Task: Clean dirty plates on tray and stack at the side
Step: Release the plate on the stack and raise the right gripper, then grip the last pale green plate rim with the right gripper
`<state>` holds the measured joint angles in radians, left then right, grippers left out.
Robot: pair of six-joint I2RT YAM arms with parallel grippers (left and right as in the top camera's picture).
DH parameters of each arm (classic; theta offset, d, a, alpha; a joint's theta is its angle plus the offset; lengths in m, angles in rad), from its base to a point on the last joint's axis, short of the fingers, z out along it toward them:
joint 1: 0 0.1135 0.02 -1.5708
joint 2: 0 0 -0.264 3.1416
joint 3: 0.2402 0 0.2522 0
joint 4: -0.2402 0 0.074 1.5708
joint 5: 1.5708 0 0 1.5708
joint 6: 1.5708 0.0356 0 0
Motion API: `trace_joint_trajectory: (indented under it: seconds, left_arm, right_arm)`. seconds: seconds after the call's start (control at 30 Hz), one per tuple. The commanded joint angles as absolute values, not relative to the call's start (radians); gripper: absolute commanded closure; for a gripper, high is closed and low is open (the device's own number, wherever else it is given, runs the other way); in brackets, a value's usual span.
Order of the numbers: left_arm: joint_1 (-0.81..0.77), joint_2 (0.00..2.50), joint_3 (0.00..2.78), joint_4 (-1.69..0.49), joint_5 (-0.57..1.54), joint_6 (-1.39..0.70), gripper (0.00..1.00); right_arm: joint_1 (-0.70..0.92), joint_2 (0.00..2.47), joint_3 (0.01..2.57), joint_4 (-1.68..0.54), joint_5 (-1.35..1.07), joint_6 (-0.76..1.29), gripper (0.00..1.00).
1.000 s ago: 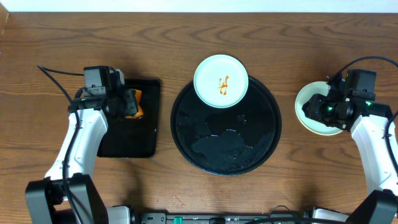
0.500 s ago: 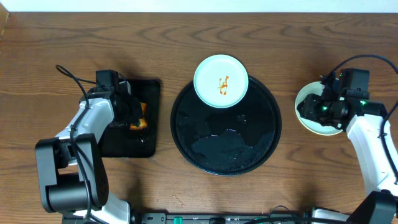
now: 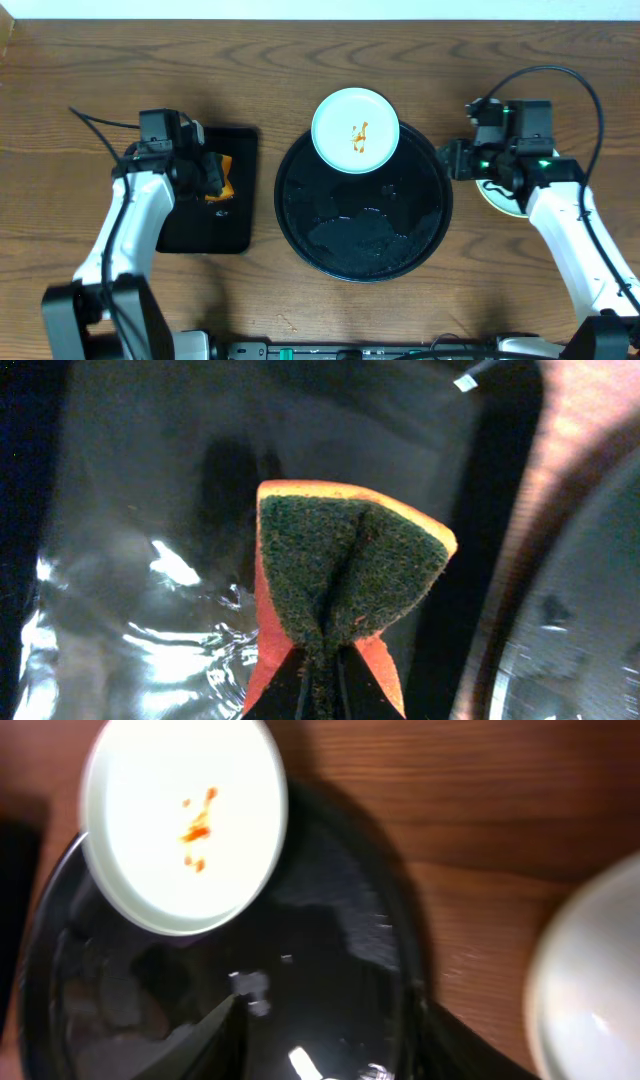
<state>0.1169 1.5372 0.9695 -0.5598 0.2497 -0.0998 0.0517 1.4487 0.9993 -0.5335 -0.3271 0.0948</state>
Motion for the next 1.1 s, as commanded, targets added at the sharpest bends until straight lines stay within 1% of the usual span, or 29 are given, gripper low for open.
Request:
trace_joint_trajectory:
  seconds: [0.0, 0.17, 0.33, 0.4, 0.5, 0.57, 0.77, 0.93, 1.07]
  left_arm:
    - [0.118, 1.480, 0.978, -0.599, 0.262, -0.087, 0.92]
    - [0.118, 1.483, 0.978, -0.651, 0.262, -0.087, 0.93]
    - [0.118, 1.483, 0.978, -0.654, 0.261, -0.090, 0.92]
    - [0.118, 1.483, 0.978, -0.654, 0.261, -0.091, 0.93]
    - [0.118, 1.483, 0.977, -0.654, 0.261, -0.091, 0.93]
    - [0.118, 1.483, 0.974, -0.654, 0.261, -0.091, 0.93]
    - [0.118, 1.483, 0.973, -0.654, 0.261, -0.090, 0.92]
    - [0.118, 1.483, 0.973, -0.654, 0.261, -0.090, 0.93]
    - [0.118, 1.483, 0.973, -0.654, 0.261, -0.090, 0.93]
  right_arm:
    - [0.117, 1.459, 1.063, -0.556, -0.347, 0.065, 0.48]
    - [0.138, 1.516, 1.222, -0.653, -0.325, 0.036, 0.39]
    - [0.139, 1.649, 1.413, -0.788, -0.322, 0.020, 0.39]
    - [0.143, 1.702, 1.445, -0.797, -0.323, 0.021, 0.43]
    - [0.159, 1.773, 1.445, -0.770, -0.318, 0.036, 0.54]
    - [0.170, 1.823, 1.445, -0.751, -0.311, 0.067, 0.57]
    - [0.205, 1.962, 1.445, -0.677, -0.311, 0.112, 0.60]
    - [0.244, 2.048, 1.445, -0.619, -0.306, 0.145, 0.61]
    - [0.263, 2.093, 1.445, -0.606, -0.258, 0.213, 0.67]
